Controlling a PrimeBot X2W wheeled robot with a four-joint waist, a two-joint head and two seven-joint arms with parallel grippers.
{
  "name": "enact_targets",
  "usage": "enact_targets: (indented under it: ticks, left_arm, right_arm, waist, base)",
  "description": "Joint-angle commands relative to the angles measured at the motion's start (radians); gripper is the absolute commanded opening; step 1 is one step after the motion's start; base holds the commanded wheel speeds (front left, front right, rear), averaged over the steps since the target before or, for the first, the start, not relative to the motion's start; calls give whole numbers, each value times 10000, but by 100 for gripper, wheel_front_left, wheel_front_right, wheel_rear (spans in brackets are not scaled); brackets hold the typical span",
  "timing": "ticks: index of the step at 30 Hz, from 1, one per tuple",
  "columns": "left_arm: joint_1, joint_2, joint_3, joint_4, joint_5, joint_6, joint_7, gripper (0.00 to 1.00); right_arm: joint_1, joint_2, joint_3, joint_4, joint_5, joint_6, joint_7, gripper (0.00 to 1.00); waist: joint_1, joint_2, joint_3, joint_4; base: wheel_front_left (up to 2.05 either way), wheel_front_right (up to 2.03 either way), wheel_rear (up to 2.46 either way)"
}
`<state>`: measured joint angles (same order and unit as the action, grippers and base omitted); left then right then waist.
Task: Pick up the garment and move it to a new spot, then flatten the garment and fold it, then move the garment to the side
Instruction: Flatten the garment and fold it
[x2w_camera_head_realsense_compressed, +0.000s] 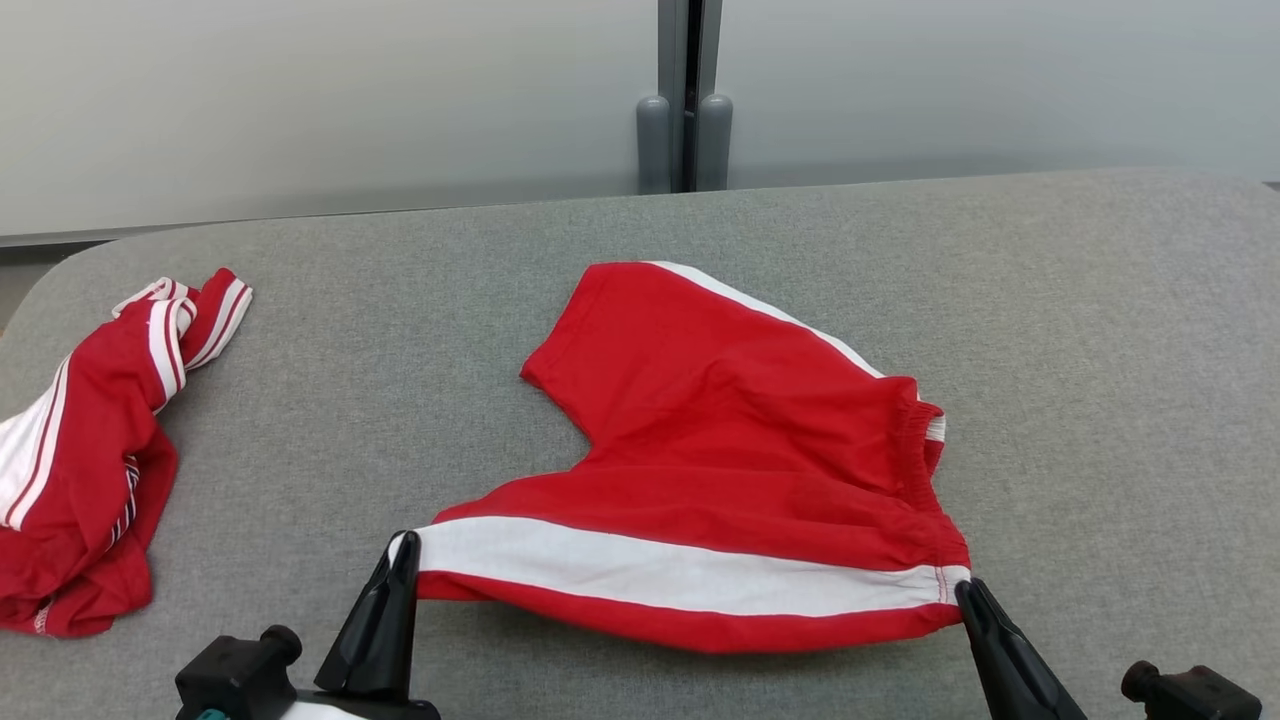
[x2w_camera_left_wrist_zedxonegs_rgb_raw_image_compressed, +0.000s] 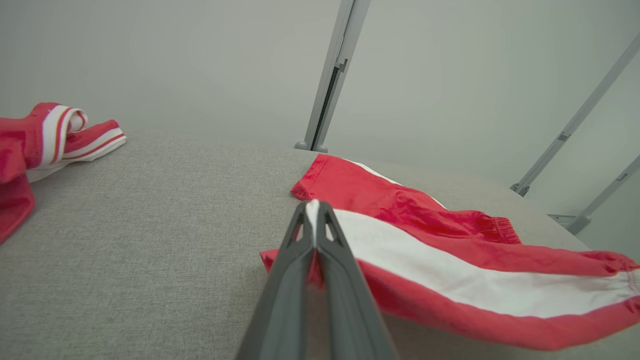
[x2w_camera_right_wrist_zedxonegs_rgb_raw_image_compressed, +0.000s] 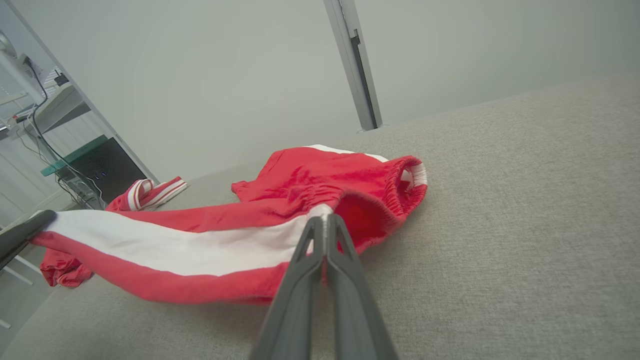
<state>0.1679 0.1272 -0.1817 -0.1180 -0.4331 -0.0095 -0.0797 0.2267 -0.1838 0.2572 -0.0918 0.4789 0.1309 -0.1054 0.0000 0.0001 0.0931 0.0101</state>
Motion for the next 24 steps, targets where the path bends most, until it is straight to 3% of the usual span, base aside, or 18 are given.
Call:
enact_targets:
  ticks: [1, 12, 24]
  left_arm:
    - [36, 61, 18, -91, -45, 34, 19, 0]
    - [-1187, 157, 20, 395, -177, -253, -32, 0]
    - [-5397, 308, -440, 2758, 188, -828, 58, 0]
  right_arm:
    - [116, -1, -49, -63, -60, -3, 61, 0]
    - [-783, 269, -199, 445, 240, -3, -38, 0]
    - [-3262, 544, -484, 1669, 512, -2, -498, 0]
  waist:
    - [0, -1, -14, -13]
    - [0, -1, 541, -241]
    - [0, -1, 2384, -620]
  base:
    - [0, 0, 0]
    - [0, 0, 0]
    - [0, 0, 0]
